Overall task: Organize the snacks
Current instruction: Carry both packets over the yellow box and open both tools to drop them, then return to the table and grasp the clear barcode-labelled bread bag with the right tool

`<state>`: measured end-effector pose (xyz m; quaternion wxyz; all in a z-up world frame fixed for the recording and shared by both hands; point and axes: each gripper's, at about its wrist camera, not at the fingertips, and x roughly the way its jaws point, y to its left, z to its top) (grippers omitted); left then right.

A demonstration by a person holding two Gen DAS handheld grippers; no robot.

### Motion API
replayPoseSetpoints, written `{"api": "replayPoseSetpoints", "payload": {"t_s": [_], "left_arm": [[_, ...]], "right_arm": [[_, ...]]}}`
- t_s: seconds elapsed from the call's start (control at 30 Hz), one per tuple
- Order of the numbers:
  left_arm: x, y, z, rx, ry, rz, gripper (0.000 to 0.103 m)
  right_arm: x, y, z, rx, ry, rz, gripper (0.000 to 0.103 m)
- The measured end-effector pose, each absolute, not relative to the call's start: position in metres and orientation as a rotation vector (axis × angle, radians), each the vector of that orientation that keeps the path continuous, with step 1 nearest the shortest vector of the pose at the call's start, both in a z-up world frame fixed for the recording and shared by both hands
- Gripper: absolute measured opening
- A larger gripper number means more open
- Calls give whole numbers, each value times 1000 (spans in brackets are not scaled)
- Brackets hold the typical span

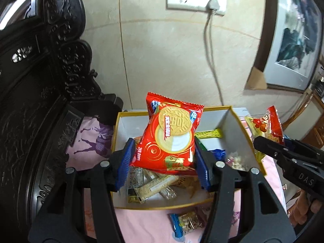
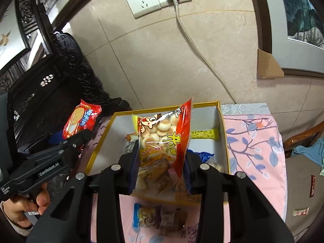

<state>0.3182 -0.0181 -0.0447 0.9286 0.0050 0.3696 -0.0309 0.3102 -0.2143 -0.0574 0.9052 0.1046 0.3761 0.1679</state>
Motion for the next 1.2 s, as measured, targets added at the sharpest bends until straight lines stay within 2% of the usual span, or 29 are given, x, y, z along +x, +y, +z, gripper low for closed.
{"api": "replayPoseSetpoints", "payload": {"t_s": [0.17,0.23,0.3,0.33,0.43,0.6,0.7,1.0,1.1,1.17,1.2], "left_arm": [[343,-16,-64,24,806,-35,58],[347,-17,-66,32,801,-21,64],[348,-17,-66,39,787,-9,82],[347,-18,-65,44,780,-2,84],[345,-20,-63,54,772,-3,86],[339,-22,-60,45,768,-4,93],[330,-23,-55,45,753,10,98],[292,-25,-54,-17,785,5,100],[264,-19,-57,-77,780,2,101],[248,-14,-61,-115,778,7,101],[239,-10,-65,-138,781,5,101]], "right_arm": [[333,-208,-73,198,809,334,38],[338,-208,-77,204,818,325,42],[342,-208,-81,221,836,320,46],[343,-209,-82,237,842,315,53],[339,-213,-83,265,836,294,62],[331,-216,-78,276,837,302,63],[319,-219,-72,282,826,305,67],[267,-221,-67,275,839,315,71],[241,-225,-78,254,875,272,84],[223,-227,-90,236,900,225,99],[213,-229,-99,228,915,197,99]]}}
